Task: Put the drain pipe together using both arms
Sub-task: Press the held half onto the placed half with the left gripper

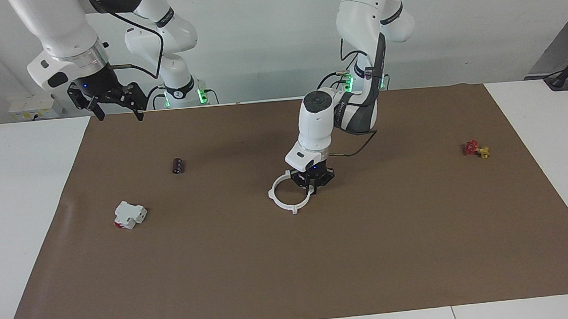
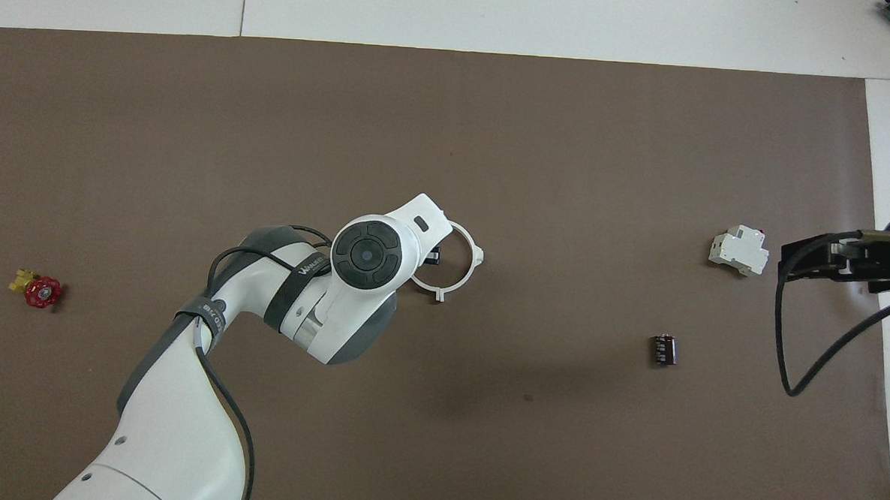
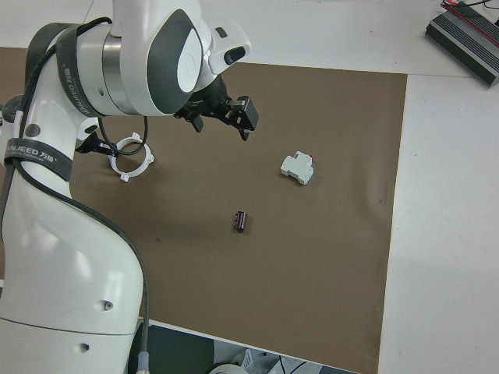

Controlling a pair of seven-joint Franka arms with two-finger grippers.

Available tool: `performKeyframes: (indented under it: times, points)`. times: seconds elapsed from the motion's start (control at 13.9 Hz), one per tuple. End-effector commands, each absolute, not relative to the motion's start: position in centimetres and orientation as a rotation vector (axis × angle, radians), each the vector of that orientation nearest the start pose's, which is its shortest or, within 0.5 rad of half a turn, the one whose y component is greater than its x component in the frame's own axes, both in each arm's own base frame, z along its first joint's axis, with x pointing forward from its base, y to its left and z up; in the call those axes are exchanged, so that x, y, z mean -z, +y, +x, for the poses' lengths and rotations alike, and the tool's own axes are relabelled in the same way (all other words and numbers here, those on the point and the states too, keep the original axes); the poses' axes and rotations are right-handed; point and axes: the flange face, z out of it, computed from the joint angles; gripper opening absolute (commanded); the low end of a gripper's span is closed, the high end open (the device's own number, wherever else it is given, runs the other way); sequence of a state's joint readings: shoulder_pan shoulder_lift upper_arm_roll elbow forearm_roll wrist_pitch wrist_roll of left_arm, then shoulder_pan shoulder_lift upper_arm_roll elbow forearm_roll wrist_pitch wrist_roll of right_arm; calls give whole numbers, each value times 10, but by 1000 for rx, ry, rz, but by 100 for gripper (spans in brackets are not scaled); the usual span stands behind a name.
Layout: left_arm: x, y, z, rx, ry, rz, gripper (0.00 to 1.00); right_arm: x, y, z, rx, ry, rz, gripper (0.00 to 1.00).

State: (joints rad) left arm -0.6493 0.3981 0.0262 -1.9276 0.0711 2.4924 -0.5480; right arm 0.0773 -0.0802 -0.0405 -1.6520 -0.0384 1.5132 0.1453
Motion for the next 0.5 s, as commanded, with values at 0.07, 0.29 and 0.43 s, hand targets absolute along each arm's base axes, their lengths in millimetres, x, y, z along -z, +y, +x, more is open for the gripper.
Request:
performKeyframes:
  times: [0.07,0.29,0.43]
  points:
    - [-298,-371,515,310,184,-3167,2,-628,12,519,-95,146,-3152,100]
    - [-299,-370,517,315,182,-3168,77,-628,13,519,-93,143,-3153,100]
    - [-301,-369,519,326,180,-3170,96,-628,13,519,-95,143,-3153,100]
